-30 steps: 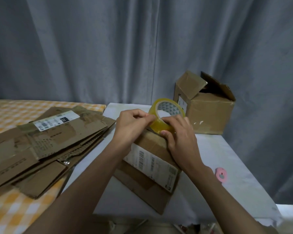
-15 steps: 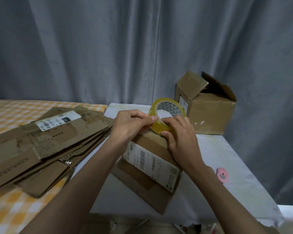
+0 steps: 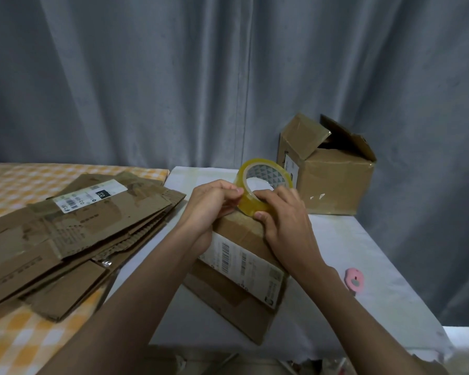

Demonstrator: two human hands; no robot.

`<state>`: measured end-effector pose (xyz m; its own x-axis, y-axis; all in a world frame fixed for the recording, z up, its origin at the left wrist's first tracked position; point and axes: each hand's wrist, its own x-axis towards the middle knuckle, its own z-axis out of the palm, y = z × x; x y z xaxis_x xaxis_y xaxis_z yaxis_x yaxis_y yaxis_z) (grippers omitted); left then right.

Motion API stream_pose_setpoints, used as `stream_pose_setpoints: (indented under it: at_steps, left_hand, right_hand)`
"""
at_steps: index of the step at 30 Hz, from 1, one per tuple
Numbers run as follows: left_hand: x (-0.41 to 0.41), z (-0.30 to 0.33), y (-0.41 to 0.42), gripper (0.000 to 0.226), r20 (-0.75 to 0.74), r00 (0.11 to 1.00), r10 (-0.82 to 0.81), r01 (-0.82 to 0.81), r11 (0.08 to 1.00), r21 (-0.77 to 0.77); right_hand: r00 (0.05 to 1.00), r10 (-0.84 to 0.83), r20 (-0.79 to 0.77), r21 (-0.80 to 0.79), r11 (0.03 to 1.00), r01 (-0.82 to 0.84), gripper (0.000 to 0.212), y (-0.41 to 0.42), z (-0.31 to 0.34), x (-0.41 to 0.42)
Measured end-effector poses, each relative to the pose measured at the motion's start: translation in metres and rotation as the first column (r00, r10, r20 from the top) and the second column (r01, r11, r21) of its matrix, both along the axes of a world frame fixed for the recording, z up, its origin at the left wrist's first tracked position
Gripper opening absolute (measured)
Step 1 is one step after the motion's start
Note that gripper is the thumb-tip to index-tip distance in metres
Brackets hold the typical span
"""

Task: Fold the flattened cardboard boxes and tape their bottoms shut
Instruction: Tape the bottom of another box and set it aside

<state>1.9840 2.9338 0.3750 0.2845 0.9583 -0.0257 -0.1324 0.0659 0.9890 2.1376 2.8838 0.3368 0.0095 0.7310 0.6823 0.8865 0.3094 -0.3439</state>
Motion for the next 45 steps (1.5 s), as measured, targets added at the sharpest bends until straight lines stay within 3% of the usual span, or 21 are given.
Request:
stream_pose_setpoints:
  at_steps: [7, 11, 17, 20, 29, 32, 34, 35, 38, 45]
  left_hand:
    - [0.003, -0.005, -0.002, 0.009, 0.194, 0.981, 0.006, 0.004, 0.998, -0.055]
    - [0.002, -0.005, 0.002, 0.013, -0.180, 0.964, 0.194, -0.140, 0.951, 0.275]
    - [-0.002, -0.003, -0.002, 0.011, -0.315, 0.861, 0.399, -0.205, 0.840, 0.503]
    - [0.003, -0.005, -0.003, 0.015, -0.317, 0.841, 0.438, -0.244, 0.831, 0.499]
    - [0.013, -0.023, -0.002, 0.022, -0.134, 0.874, 0.468, -0.411, 0.857, 0.311]
    - [0.011, -0.023, -0.006, 0.012, -0.136, 0.892, 0.432, -0.334, 0.831, 0.445]
    - [0.007, -0.018, -0.009, 0.005, -0.153, 0.917, 0.369, -0.205, 0.764, 0.612]
    - [0.004, -0.016, -0.009, 0.012, -0.165, 0.929, 0.332, -0.133, 0.714, 0.687]
    - [-0.006, -0.015, -0.001, 0.015, -0.228, 0.924, 0.306, 0.041, 0.513, 0.857]
    - [-0.026, -0.016, 0.016, 0.015, -0.276, 0.876, 0.395, 0.201, 0.220, 0.954]
  right_hand:
    - [0.995, 0.011, -0.104, -0.025, 1.000, -0.014, 0.028, 0.002, 0.000, 0.000]
    - [0.993, 0.035, -0.115, -0.026, 0.999, -0.038, 0.028, 0.001, 0.000, 0.002]
    - [1.000, 0.019, -0.022, -0.023, 1.000, -0.020, 0.025, -0.003, 0.000, -0.001]
    - [1.000, -0.011, 0.007, -0.018, 1.000, 0.011, 0.025, -0.003, 0.001, -0.003]
    - [0.999, -0.041, 0.023, 0.018, 0.999, 0.041, 0.025, -0.005, 0.002, -0.007]
    - [0.999, -0.032, -0.020, 0.023, 0.999, 0.033, 0.026, -0.004, 0.000, -0.002]
    - [0.997, -0.036, -0.066, 0.007, 0.999, 0.037, 0.028, -0.003, -0.001, 0.002]
    - [0.996, -0.037, -0.080, -0.007, 0.999, 0.036, 0.028, -0.003, -0.001, 0.003]
    - [0.995, -0.029, -0.095, -0.057, 0.998, 0.024, 0.029, -0.003, -0.002, 0.004]
    - [0.997, -0.037, -0.062, -0.131, 0.991, 0.028, 0.032, -0.002, 0.001, 0.004]
